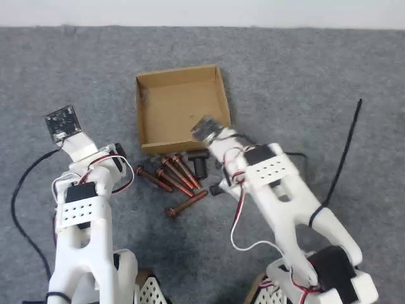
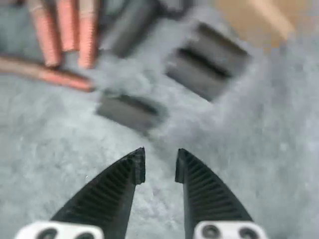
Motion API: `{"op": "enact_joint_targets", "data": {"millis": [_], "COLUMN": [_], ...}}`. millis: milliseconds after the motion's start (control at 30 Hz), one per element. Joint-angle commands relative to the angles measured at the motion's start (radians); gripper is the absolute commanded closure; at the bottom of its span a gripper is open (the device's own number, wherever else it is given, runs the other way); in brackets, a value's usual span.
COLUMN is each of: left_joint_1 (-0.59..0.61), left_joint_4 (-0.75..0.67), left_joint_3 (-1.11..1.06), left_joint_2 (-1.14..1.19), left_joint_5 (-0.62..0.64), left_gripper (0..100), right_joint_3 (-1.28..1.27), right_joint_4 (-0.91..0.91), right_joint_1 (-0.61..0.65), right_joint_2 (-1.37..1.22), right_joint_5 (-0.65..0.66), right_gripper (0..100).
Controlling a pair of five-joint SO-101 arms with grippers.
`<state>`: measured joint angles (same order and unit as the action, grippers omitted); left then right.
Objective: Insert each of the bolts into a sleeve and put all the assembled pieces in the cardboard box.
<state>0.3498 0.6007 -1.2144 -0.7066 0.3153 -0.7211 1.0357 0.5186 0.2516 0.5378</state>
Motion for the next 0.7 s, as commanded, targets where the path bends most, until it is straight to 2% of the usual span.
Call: {"op": "enact_joint_targets", "data": {"millis": [0, 200, 500, 667], "left_joint_1": [0.0, -0.002, -0.002, -0.002], "left_joint_4": [-0.034, -0.043, -0.061, -0.071], "left_joint_3": [0.021, 0.021, 0.016, 0.01], "left_joint_2": [0.003, 0.003, 0.003, 0.003], "left_joint_5": [0.011, 0.009, 0.009, 0.009], "left_gripper": [83, 83, 83, 83], "right_joint_3": [0.002, 0.002, 0.008, 0.057], "right_joint_4": [0.025, 0.004, -0.09, -0.124], "right_joint_1": [0.033, 0.042, 0.042, 0.039], "right_joint_2": [0.07, 0.059, -0.01, -0.134], "right_joint_5": [0.19, 0.39, 0.525, 0.531], "right_gripper": [85.0, 80.0, 80.0, 80.0]}}
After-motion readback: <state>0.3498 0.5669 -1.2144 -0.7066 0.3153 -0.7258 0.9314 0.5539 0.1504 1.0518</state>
